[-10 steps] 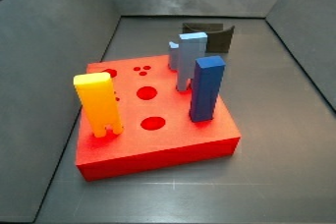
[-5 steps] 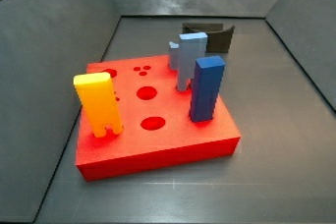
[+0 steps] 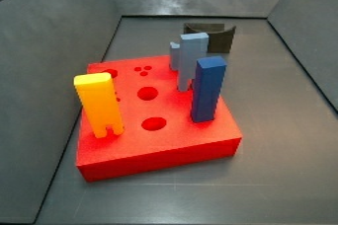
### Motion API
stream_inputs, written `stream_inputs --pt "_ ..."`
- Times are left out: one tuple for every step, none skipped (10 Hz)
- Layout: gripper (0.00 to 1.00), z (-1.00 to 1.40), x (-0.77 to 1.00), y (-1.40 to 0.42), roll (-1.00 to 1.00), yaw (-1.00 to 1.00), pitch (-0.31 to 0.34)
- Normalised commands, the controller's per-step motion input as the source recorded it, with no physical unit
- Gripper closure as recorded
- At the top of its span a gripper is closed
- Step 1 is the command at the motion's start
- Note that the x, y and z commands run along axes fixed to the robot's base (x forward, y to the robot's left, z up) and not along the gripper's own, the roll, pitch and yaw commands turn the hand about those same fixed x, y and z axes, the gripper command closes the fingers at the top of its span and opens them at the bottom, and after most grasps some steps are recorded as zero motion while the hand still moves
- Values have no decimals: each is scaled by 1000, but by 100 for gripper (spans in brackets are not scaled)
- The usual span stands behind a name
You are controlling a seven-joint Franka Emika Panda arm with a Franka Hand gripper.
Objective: Pick up the hexagon object. Move up. Move to above the board. Insert the hexagon object.
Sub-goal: Move to above the board.
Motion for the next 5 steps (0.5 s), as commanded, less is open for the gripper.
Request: stream_inputs --pt "100 -32 118 -1000 -5 7 27" --pt "100 -29 129 -897 0 3 32" --pt "100 -16 110 -623 2 10 36" --pt "100 -7 95 -449 7 7 38" --pt "100 8 59 -191 14 10 40"
